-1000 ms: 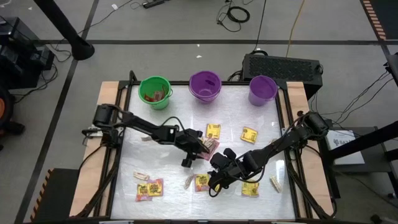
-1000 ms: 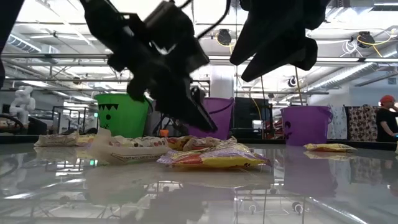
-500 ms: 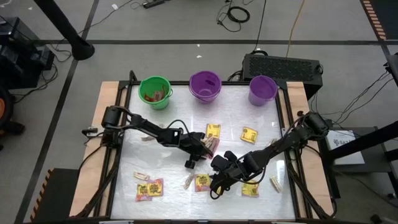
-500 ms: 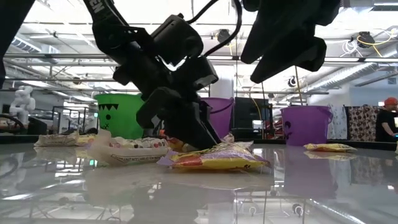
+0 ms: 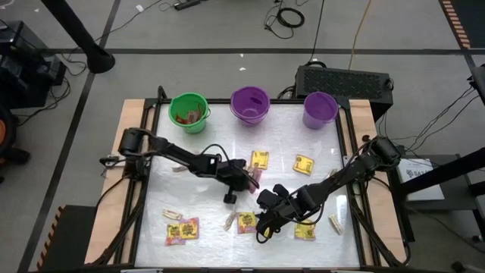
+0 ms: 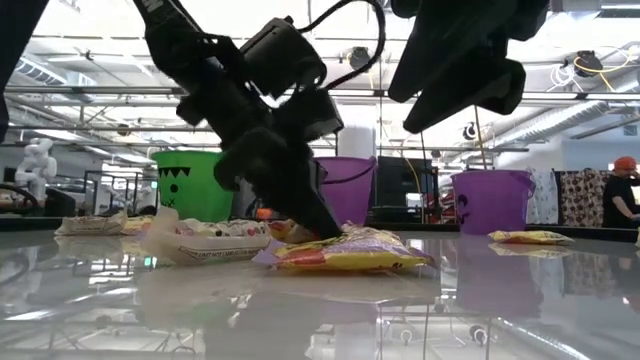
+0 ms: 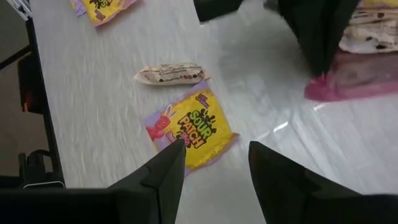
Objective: Sort candy by brand, put in halloween buckets
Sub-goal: Put the red candy pack in the green bucket
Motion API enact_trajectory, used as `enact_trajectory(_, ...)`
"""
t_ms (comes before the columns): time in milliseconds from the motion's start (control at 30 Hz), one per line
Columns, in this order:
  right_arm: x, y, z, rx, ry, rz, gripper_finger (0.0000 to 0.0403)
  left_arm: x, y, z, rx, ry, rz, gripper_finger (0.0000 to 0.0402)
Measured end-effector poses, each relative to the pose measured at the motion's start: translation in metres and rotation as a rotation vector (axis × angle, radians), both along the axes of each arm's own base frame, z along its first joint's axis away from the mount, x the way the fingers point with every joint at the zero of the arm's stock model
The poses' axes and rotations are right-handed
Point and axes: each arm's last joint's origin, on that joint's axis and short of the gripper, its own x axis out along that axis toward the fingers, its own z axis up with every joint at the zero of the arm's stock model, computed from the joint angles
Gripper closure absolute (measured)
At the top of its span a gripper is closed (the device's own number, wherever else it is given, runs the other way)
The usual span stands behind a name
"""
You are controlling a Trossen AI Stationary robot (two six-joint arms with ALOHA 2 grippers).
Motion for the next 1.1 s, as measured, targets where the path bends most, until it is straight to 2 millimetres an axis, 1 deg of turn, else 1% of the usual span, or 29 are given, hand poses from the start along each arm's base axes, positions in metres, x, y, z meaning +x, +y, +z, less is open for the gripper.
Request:
enact_trajectory(67,0.000,0.000,0.000,0.000,0.000,0.001,0.0234,-0.001,0.000,0.018,-0.011,-0.049,0.006,0.0399)
enact_trajectory(133,0.000,0.001,0.000,-0.001,-0.001,0.001,0.0234,-0.003,0.000,0.043,-0.020,-0.133,0.007,0.0399)
enact_trajectory(300,0.000,0.000,0.000,-0.008,0.000,0.004,0.0234,-0.017,0.003,0.100,-0.049,-0.304,0.015,0.0400)
enact_trajectory(433,0.000,0.000,0.000,-0.028,-0.002,0.020,0.0234,-0.034,0.017,0.143,-0.061,-0.428,0.137,0.0400)
enact_trajectory(500,0.000,0.000,0.000,-0.057,-0.011,0.017,0.0234,-0.044,0.025,0.160,-0.060,-0.473,0.209,0.0401)
enact_trajectory(600,0.000,-0.002,0.001,-0.111,-0.032,0.003,0.0234,-0.063,0.041,0.181,-0.029,-0.498,0.333,0.0401)
enact_trajectory(700,0.001,-0.003,0.001,-0.149,-0.049,-0.017,0.0234,-0.084,0.061,0.187,0.061,-0.419,0.496,0.0401)
enact_trajectory(900,0.005,-0.011,0.002,-0.171,-0.061,-0.055,0.0234,-0.133,0.099,0.184,0.226,-0.157,0.773,0.0401)
enact_trajectory(1000,0.007,-0.015,0.002,-0.168,-0.065,-0.069,0.0234,-0.158,0.113,0.186,0.301,-0.063,0.896,0.0401)
enact_trajectory(1100,0.009,-0.019,0.002,-0.153,-0.071,-0.097,0.0234,-0.178,0.123,0.187,0.343,0.017,0.979,0.0401)
